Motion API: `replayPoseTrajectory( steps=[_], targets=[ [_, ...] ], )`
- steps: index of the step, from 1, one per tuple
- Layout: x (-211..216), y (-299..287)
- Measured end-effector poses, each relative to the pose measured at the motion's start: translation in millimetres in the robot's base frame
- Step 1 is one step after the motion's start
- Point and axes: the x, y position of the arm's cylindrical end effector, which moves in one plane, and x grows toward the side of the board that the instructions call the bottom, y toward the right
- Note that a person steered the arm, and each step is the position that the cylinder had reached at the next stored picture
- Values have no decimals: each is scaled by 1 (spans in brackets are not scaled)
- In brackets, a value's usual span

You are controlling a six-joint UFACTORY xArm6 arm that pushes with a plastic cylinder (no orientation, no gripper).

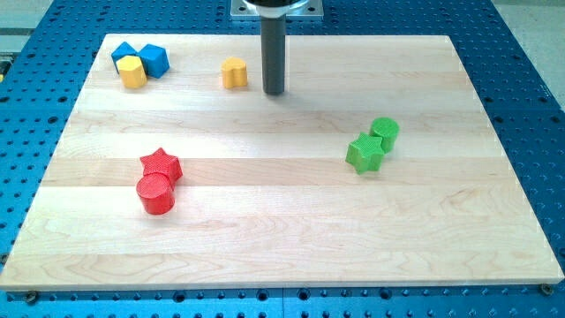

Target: Move the heart above the red star

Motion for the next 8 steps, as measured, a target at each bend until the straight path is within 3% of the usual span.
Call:
replayPoseTrajectory(
  steps=[1,2,4,5,8],
  targets=[
    [-38,-9],
    [-4,-22],
    [-33,-90],
    [-27,-111],
    [11,-118]
  ],
)
